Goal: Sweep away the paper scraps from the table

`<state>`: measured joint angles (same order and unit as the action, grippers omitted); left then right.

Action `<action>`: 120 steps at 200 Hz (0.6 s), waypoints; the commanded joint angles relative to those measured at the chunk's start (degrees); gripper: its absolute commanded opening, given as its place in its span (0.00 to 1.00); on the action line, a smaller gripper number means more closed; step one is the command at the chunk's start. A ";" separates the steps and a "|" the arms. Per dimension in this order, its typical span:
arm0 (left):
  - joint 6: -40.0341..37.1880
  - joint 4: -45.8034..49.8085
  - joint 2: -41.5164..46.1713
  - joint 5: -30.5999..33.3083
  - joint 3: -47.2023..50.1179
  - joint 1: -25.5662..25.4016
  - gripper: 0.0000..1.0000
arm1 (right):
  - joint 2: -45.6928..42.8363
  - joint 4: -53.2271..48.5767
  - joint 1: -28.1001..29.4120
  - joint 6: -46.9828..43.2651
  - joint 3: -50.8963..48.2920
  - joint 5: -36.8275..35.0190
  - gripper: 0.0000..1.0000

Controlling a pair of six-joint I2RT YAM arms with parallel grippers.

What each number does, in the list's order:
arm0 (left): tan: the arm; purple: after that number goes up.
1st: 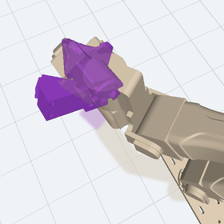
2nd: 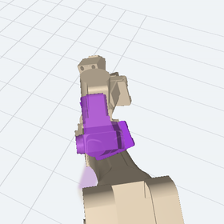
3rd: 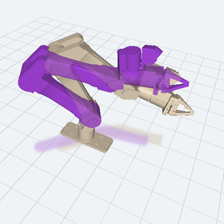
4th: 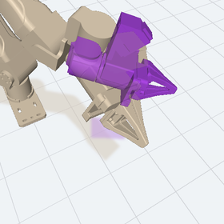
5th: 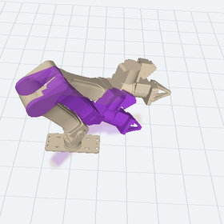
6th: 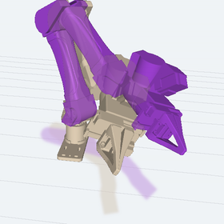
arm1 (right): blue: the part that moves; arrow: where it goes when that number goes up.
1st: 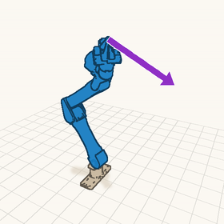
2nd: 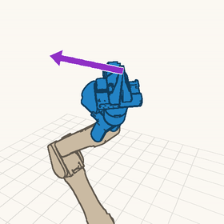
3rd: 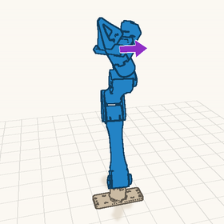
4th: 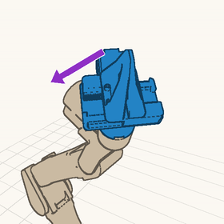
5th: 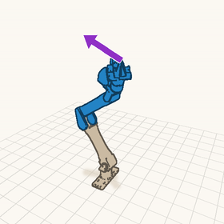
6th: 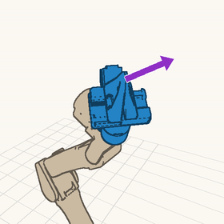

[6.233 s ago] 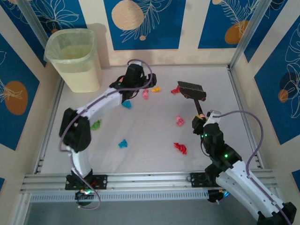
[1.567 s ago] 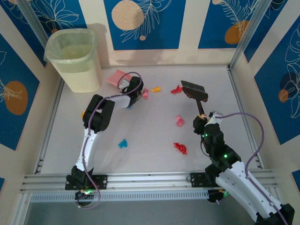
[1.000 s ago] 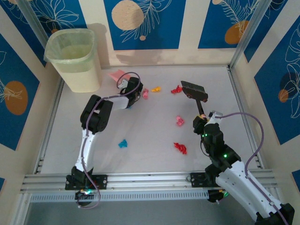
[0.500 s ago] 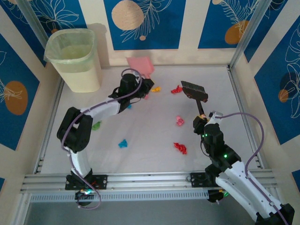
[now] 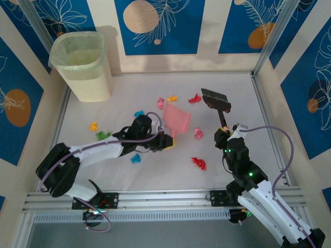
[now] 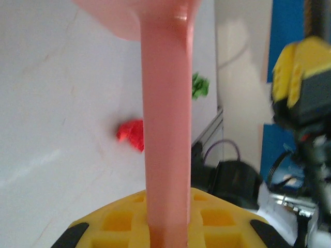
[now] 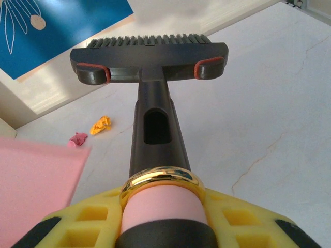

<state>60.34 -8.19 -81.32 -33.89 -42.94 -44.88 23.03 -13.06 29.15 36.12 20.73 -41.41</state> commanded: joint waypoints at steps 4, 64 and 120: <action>-2.91 2.11 4.66 -4.48 5.08 0.06 0.00 | -0.96 2.52 -0.15 0.74 0.89 -1.30 0.00; 1.55 -7.69 2.78 -10.25 11.73 0.01 0.00 | -0.56 3.46 -0.18 0.57 0.36 -0.43 0.00; 4.43 -17.71 -7.61 -13.28 12.67 0.27 0.01 | 0.46 4.75 -0.19 -0.35 0.35 0.78 0.00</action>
<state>63.83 -19.16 -84.99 -43.75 -29.89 -44.86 23.16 -12.75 29.10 36.10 20.73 -40.51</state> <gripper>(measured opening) 0.157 0.310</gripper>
